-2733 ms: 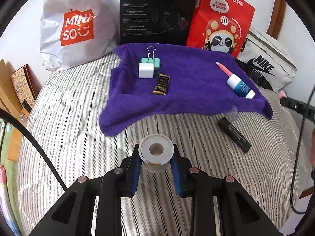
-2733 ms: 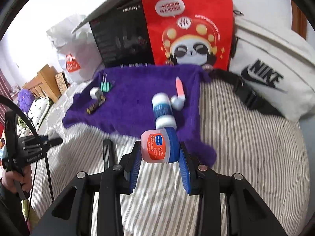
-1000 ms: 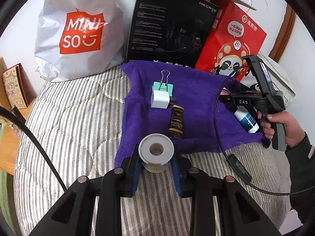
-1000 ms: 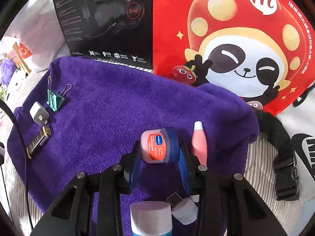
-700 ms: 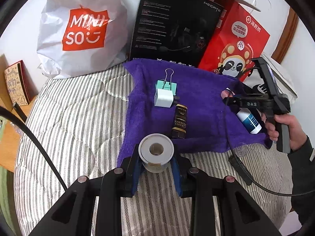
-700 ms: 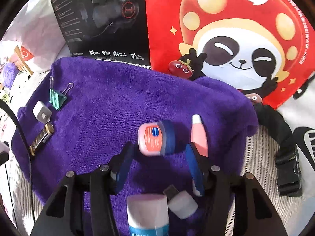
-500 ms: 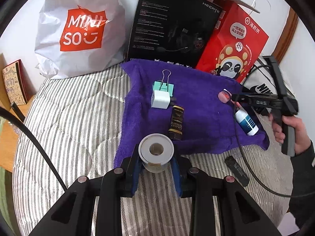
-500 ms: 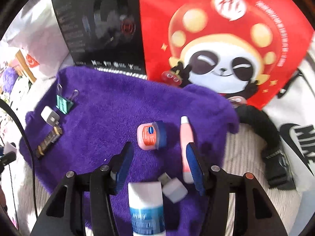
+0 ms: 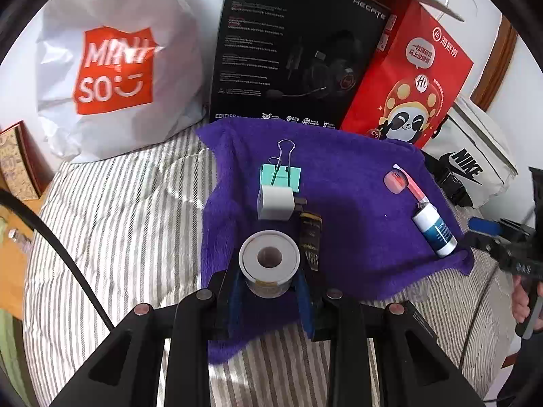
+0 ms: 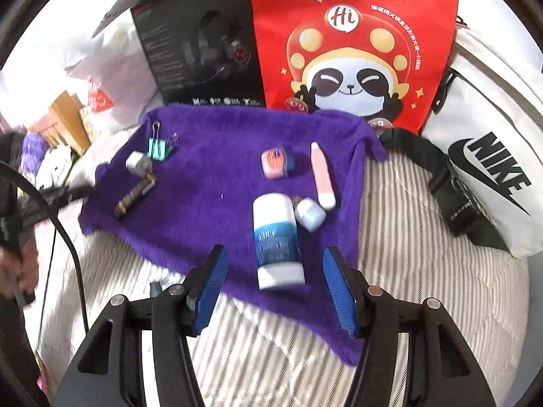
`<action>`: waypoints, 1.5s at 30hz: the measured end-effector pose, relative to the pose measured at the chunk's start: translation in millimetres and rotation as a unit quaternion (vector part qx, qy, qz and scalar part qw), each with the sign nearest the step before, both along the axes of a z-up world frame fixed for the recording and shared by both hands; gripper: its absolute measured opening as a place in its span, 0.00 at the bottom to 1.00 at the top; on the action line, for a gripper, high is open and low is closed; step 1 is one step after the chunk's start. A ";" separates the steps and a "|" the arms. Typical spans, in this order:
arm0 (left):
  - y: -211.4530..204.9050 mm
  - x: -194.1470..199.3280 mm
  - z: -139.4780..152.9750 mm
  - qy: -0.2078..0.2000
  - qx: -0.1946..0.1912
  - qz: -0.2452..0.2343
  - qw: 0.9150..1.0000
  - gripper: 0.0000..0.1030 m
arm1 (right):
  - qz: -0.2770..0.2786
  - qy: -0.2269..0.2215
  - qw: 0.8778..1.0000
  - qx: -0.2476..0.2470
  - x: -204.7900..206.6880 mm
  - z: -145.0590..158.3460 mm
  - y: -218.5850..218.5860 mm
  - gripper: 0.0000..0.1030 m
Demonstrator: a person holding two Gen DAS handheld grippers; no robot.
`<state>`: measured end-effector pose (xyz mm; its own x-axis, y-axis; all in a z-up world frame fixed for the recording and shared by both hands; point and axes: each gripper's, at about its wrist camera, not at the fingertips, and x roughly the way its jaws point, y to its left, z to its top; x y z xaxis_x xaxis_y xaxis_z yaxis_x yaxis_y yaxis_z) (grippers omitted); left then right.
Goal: Organize rigid objects
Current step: 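Lower the white tape roll onto the towel beside the charger and open the left gripper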
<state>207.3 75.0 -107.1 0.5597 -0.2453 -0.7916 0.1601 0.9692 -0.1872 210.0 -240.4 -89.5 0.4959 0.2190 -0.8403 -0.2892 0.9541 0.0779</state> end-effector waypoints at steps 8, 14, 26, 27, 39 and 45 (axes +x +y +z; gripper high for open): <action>-15.8 24.2 -15.2 0.013 0.026 -0.016 0.999 0.26 | -0.022 0.000 0.999 0.037 -24.4 -0.1 -7.5 0.57; -29.3 33.7 -24.0 0.019 0.060 -0.027 0.998 0.26 | -0.033 0.020 0.998 0.055 -32.4 -9.5 -14.5 0.57; -47.2 40.9 -37.5 0.035 0.112 -0.043 0.992 0.27 | -0.038 0.046 0.995 0.085 -44.2 -23.0 -16.1 0.57; -45.6 40.7 -37.4 0.037 0.107 -0.043 0.993 0.27 | -0.038 0.047 0.994 0.086 -45.7 -23.6 -16.8 0.57; -40.4 24.9 -25.4 0.074 0.110 -0.027 0.991 0.29 | -0.049 0.038 0.992 0.108 -63.2 -12.0 -32.0 0.57; -35.9 -9.3 -3.9 0.044 0.102 -0.012 0.994 0.44 | -0.047 0.035 0.992 0.109 -80.2 -9.8 -33.1 0.57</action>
